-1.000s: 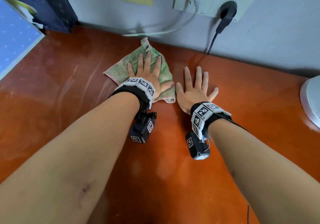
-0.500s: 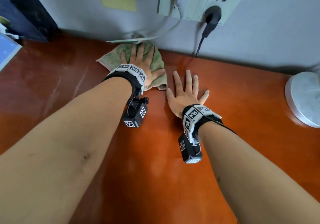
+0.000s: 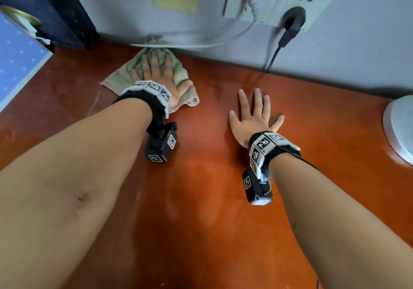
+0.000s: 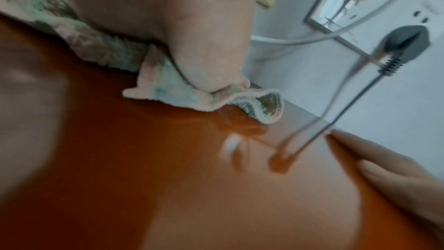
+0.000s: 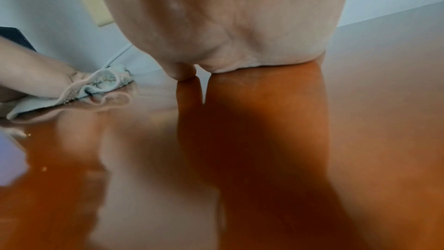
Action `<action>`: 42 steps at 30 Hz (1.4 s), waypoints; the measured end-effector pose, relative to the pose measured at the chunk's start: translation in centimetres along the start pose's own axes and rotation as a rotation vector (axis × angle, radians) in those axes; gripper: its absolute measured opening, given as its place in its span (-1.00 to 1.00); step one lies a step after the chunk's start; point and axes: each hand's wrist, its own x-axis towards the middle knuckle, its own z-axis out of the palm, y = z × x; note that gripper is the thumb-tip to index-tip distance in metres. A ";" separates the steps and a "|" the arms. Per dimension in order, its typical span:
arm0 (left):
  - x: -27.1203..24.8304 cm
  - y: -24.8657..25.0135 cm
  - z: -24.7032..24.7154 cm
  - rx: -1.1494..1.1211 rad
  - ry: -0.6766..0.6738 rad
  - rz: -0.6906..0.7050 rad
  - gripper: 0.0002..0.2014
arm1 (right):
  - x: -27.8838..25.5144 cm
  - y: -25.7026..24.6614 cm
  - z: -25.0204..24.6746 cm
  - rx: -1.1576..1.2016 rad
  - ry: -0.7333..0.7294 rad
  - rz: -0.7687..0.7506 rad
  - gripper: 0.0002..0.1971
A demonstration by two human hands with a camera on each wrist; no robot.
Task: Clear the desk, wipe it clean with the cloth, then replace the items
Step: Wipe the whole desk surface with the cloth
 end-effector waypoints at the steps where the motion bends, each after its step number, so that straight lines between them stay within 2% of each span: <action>1: -0.6 1.3 0.3 -0.002 -0.026 0.014 -0.10 | 0.0 0.0 0.0 0.003 0.001 0.001 -0.39; 6: -4.2 7.3 2.2 0.061 -0.096 0.238 -0.17 | -0.2 0.0 0.0 0.018 0.009 -0.003 -0.41; 10: -3.0 4.9 1.5 0.066 -0.154 0.280 -0.14 | -0.3 0.1 -0.2 0.026 -0.014 0.000 -0.40; 15: -0.8 -3.1 0.0 0.054 -0.080 0.143 -0.10 | -0.2 0.0 -0.3 0.011 -0.013 0.003 -0.39; 18: 0.0 -5.4 -0.7 0.008 -0.067 0.055 -0.12 | -0.1 0.0 -0.1 0.007 -0.012 0.001 -0.40; 24: -0.7 -4.4 0.1 0.008 -0.016 0.028 -0.11 | 0.0 0.2 -0.1 0.001 -0.014 0.007 -0.40; 28: -1.8 -3.8 -0.1 0.026 -0.079 0.034 -0.08 | -0.1 0.1 -0.2 0.009 -0.006 0.003 -0.40; 32: -2.6 -5.6 -0.6 0.023 -0.138 0.003 -0.04 | 0.0 0.2 -0.1 0.003 -0.015 0.008 -0.39; 37: -4.5 -7.1 -0.1 -0.021 -0.089 -0.070 -0.06 | 0.0 0.1 -0.1 -0.001 -0.006 0.005 -0.39; 40: -6.0 -5.6 0.7 -0.028 -0.061 -0.132 -0.05 | 0.0 0.1 -0.1 0.003 0.000 0.002 -0.40; 42: -7.1 -3.4 1.3 -0.018 -0.062 -0.117 -0.03 | 0.0 0.2 0.0 0.003 0.004 -0.002 -0.39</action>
